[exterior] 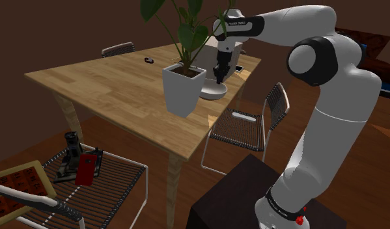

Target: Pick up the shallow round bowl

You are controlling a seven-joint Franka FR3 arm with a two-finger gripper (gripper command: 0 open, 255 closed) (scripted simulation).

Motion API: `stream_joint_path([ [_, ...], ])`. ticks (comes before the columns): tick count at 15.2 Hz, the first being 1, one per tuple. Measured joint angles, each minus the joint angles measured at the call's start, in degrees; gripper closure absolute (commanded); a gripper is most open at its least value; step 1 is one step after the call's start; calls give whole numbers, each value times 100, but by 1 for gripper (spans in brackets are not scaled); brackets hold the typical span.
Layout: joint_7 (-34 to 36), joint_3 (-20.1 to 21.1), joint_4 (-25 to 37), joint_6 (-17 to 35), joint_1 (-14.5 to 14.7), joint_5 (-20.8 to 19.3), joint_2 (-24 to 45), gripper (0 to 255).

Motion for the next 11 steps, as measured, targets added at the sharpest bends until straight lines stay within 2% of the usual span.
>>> stream_joint_path([
  [4,2,-2,153,-149,-3,1,9,255],
  [11,-17,-16,795,-706,-35,22,98,255],
])
